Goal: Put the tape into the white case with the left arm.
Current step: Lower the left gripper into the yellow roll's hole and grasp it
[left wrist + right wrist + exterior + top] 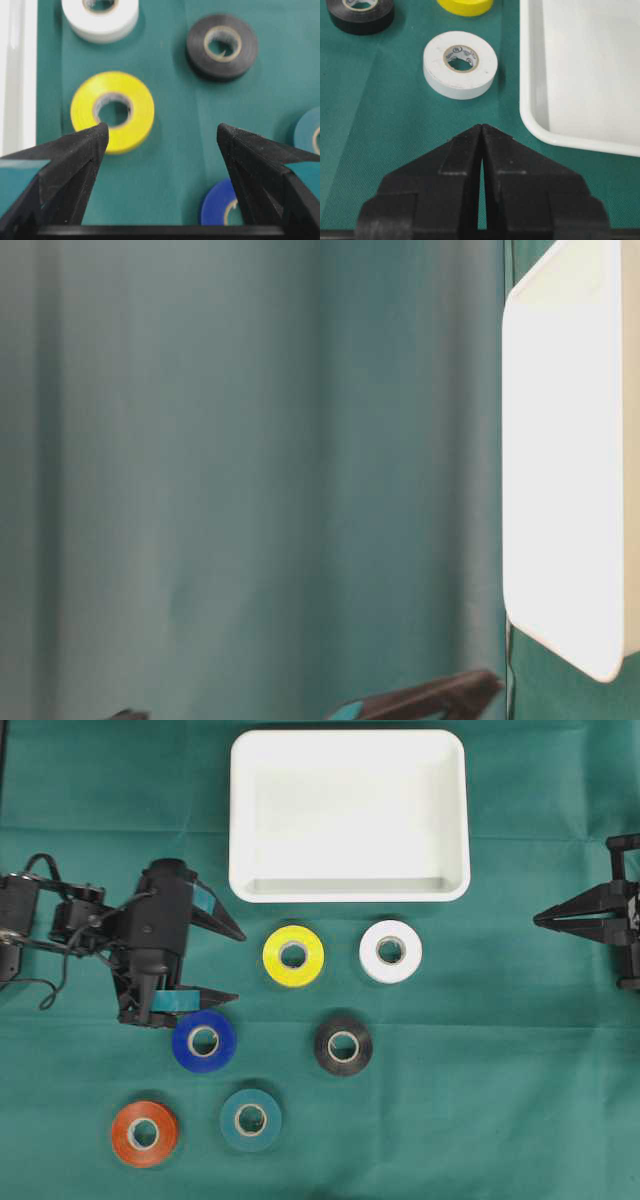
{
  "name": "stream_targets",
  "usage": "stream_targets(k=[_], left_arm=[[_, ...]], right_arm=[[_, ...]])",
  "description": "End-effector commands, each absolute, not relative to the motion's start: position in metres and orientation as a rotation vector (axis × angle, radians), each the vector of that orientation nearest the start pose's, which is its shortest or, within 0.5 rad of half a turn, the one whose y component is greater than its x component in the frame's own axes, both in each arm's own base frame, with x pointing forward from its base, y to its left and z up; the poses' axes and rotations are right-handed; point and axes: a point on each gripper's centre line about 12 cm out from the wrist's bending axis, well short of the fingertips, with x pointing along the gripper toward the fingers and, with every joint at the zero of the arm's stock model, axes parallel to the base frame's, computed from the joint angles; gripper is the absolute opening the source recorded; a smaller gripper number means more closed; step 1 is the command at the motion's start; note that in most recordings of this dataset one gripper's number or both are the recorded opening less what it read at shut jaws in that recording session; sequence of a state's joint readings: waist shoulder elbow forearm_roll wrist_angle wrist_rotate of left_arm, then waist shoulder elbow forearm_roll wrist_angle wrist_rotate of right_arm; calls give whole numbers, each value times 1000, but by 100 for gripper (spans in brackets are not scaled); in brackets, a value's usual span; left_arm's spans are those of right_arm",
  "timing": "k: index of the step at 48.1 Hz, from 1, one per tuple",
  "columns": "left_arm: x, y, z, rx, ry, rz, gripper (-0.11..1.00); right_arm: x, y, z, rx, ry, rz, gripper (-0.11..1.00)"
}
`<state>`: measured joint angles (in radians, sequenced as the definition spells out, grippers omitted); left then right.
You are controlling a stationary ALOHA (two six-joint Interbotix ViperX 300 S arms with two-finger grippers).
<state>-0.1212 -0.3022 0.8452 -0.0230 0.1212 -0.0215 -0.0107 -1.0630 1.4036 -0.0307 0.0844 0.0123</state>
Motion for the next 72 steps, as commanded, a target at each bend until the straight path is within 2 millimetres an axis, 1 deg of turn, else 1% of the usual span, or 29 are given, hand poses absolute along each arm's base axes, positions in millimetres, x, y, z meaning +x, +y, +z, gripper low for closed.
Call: stream_targets(k=[1, 5, 13, 18, 26, 39, 48, 63, 72], left_arm=[[321, -41, 213, -2, 675, -109, 97], [321, -40, 212, 2, 721, -107, 97], [329, -41, 215, 3, 722, -108, 97], [337, -42, 211, 5, 733, -108, 97], [350, -44, 199, 14, 768, -109, 97], [370, -46, 173, 18, 835, -106, 97], [381, -48, 162, 21, 860, -106, 97], [392, -49, 143, 21, 901, -103, 97], [403, -53, 138, 25, 907, -110, 97]], right_arm=[[160, -2, 180, -16, 417, -9, -9], [160, -2, 179, -16, 419, -9, -9], [159, -2, 179, -16, 420, -9, -9], [159, -2, 178, -16, 422, -11, -9], [159, -2, 177, -16, 423, -11, -9], [158, -2, 177, -16, 423, -11, -9], [157, -2, 174, -16, 427, -11, -9], [157, -2, 173, -16, 430, -9, -9], [157, -2, 173, -16, 430, -9, -9]])
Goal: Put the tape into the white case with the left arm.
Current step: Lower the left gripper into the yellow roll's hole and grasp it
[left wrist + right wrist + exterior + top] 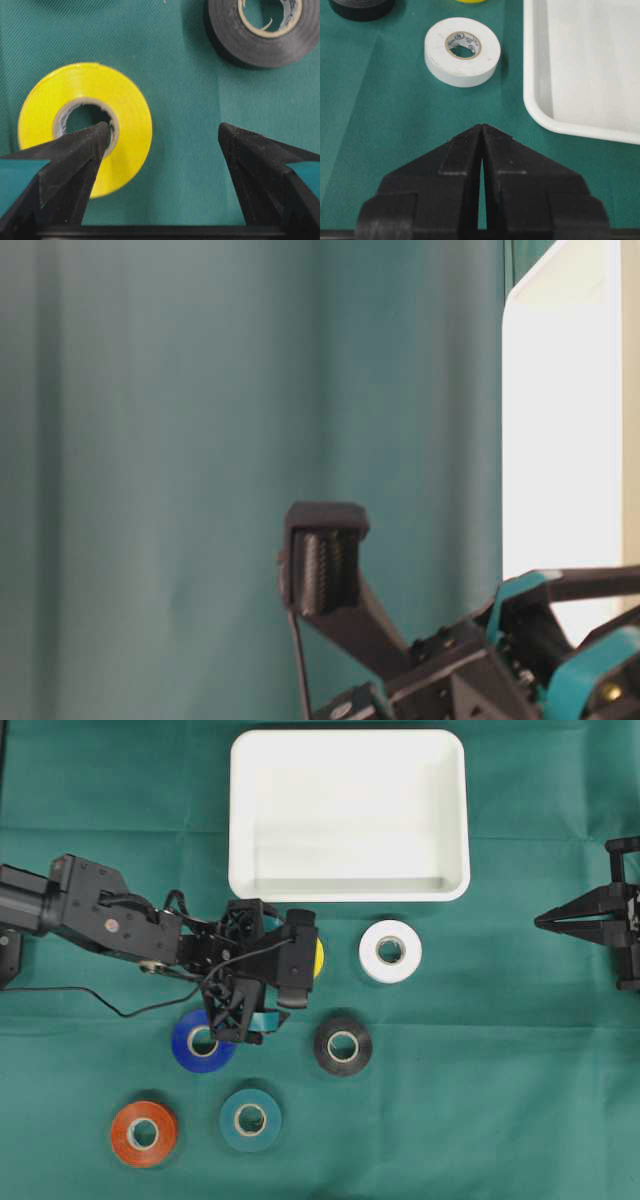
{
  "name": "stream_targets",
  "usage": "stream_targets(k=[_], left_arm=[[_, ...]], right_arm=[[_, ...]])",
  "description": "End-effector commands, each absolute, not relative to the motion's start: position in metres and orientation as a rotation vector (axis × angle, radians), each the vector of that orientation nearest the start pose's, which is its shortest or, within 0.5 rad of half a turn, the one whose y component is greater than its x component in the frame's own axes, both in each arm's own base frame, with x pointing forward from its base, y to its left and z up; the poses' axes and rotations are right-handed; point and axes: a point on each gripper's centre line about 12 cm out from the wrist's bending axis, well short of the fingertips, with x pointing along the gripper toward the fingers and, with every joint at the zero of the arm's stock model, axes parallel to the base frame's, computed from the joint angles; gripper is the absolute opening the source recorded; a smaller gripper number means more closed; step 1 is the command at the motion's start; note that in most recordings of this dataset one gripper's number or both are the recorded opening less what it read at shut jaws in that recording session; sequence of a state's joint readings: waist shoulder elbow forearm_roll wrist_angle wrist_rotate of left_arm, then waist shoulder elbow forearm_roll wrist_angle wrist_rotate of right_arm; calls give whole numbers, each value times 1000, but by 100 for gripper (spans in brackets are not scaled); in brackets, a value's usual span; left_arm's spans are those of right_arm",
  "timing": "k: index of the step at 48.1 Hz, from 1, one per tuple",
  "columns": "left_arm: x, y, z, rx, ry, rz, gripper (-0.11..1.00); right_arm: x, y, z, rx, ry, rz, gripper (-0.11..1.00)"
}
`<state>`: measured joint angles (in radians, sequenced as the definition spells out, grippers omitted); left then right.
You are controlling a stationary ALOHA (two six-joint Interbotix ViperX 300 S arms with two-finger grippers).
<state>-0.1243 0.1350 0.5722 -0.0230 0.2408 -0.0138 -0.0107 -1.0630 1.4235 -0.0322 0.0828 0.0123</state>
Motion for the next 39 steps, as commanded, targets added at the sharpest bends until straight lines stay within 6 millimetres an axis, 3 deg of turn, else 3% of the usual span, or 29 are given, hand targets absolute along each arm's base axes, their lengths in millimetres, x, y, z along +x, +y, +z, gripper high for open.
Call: stream_targets(k=[1, 30, 34, 39], left_arm=[[403, -53, 137, 25, 909, -110, 97], [406, -48, 117, 20, 955, -95, 93], [405, -48, 117, 21, 956, -96, 81], [404, -48, 118, 23, 956, -96, 50]], right_arm=[[157, -2, 172, -16, 431, -11, -9], [156, -2, 172, -16, 431, -9, -9], [156, -2, 172, -16, 430, -9, -9], [156, -2, 172, -16, 430, -9, -9]])
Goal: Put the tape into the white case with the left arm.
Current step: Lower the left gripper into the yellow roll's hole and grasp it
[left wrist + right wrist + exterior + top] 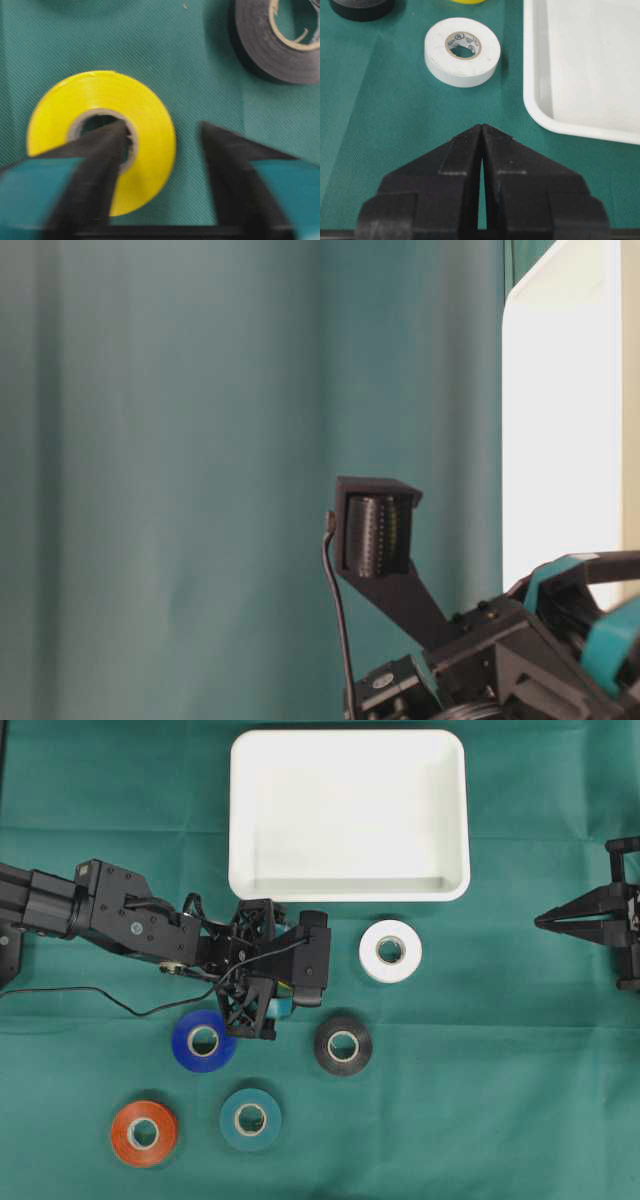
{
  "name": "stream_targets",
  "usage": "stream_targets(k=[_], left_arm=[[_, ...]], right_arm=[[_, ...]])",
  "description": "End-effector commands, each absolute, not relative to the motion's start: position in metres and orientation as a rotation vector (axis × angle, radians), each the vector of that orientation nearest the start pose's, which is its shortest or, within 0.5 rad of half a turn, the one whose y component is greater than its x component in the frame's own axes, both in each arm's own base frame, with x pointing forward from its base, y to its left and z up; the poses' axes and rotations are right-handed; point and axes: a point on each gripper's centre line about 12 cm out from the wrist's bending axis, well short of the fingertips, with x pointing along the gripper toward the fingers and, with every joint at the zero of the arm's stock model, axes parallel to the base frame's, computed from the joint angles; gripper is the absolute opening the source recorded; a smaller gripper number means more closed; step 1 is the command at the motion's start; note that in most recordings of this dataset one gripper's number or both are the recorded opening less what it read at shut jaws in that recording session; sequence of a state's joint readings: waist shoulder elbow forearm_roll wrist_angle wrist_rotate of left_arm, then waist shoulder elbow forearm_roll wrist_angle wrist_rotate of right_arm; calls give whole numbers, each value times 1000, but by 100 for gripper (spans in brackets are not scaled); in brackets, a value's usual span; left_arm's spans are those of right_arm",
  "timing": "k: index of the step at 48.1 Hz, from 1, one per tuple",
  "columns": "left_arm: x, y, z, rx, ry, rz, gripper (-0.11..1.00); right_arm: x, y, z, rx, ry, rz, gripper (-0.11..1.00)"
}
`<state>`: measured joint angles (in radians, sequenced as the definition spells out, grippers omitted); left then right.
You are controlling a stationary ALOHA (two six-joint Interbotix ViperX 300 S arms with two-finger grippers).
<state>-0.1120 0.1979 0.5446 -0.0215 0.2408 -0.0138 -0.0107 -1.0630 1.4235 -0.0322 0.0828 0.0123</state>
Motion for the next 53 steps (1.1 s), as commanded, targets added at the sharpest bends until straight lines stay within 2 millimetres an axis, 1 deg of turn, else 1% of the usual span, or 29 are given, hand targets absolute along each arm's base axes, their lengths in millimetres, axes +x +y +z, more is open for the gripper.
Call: stream_targets(k=[1, 4, 5, 6, 15, 19, 33, 36, 46, 53], left_arm=[[404, -48, 118, 21, 956, -96, 45], [404, -48, 118, 21, 955, -96, 28], [403, -48, 118, 21, 956, -96, 25], [403, -48, 119, 21, 955, -96, 24], [404, -49, 125, 19, 943, -98, 24], [404, -52, 130, 21, 929, -104, 24], [400, -68, 167, 34, 852, -146, 24], [399, -69, 175, 33, 835, -150, 24], [395, -68, 189, 33, 823, -150, 24], [398, -62, 191, 29, 821, -137, 24]], right_arm=[[156, -2, 172, -16, 430, -10, -9], [156, -2, 172, -17, 430, -10, -9], [156, -2, 172, -17, 430, -10, -9], [156, -2, 172, -18, 430, -9, -9], [156, -2, 172, -17, 430, -10, -9], [156, -2, 172, -16, 430, -9, -9], [156, -2, 172, -16, 430, -9, -9], [156, -2, 172, -18, 430, -9, -9], [156, -2, 172, -17, 430, -10, -9], [156, -2, 172, -16, 430, -9, -9]])
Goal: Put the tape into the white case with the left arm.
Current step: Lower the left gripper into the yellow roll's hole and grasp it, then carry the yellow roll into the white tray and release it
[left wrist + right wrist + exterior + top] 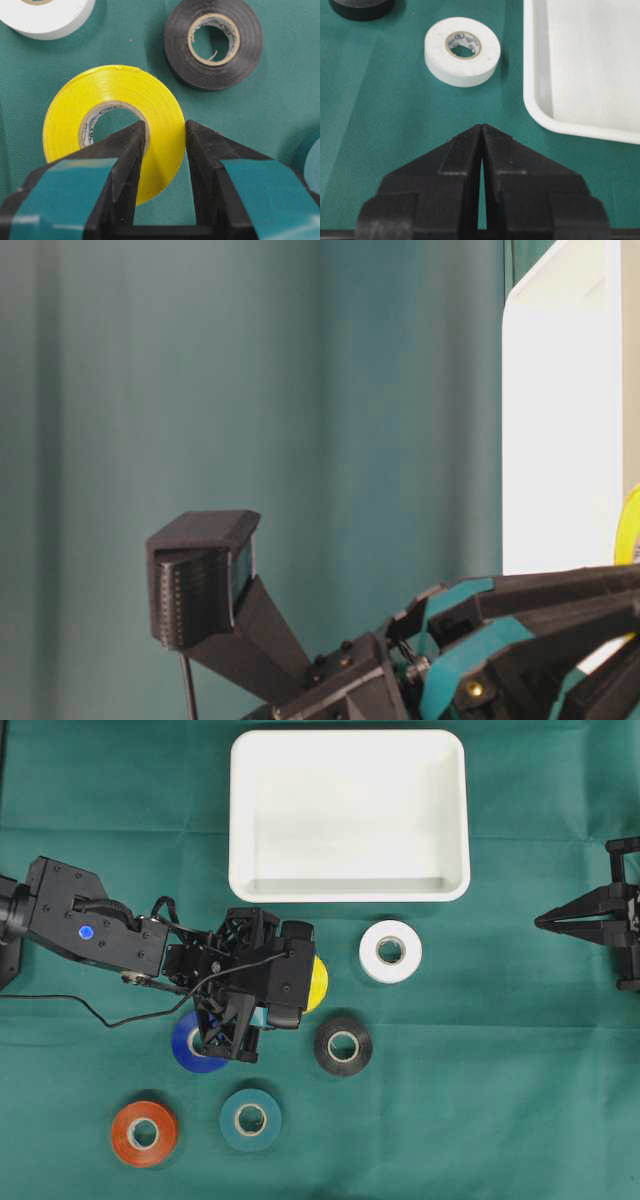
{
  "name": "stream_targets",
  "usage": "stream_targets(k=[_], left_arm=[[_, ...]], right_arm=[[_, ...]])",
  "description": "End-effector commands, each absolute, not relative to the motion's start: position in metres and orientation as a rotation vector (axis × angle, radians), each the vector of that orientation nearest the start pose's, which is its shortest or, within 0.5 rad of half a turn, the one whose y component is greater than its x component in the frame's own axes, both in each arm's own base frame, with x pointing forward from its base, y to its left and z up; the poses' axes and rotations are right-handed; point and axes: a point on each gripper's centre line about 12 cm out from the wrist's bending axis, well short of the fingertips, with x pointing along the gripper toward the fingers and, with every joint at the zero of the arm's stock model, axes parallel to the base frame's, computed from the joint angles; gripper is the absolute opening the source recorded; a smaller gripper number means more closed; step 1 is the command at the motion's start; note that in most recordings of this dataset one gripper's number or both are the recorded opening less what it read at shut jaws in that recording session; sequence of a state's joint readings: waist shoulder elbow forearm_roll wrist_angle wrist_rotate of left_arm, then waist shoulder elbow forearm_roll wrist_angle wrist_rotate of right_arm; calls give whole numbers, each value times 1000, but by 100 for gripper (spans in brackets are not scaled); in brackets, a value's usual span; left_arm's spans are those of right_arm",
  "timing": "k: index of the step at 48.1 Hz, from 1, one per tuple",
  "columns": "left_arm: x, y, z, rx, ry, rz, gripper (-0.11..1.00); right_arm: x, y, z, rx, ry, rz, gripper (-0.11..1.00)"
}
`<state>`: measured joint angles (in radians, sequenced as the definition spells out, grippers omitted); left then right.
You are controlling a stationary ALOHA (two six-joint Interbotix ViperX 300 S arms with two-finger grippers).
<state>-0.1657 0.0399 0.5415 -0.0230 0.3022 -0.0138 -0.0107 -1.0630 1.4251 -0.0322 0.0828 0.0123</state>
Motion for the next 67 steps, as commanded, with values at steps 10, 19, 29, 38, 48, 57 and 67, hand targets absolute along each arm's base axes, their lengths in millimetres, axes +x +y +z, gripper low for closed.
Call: stream_targets(k=[10, 19, 29, 38, 48, 57, 67], left_arm=[[410, -33, 195, 2, 806, -69, 24], [422, 4, 194, -8, 802, 6, 24], [439, 40, 196, 62, 783, 41, 24], [461, 69, 198, 117, 763, 68, 24], [483, 101, 194, 143, 750, 107, 24], [504, 122, 191, 141, 731, 137, 24], [518, 138, 187, 133, 718, 162, 24]], right_arm=[[156, -2, 172, -16, 430, -10, -9], [156, -2, 172, -16, 431, -10, -9], [156, -2, 171, -19, 430, -8, -9], [156, -2, 171, -16, 430, -10, -9], [156, -2, 171, -16, 427, -10, -9], [155, -2, 171, -18, 422, -8, -9], [154, -2, 171, -16, 413, -9, -9]])
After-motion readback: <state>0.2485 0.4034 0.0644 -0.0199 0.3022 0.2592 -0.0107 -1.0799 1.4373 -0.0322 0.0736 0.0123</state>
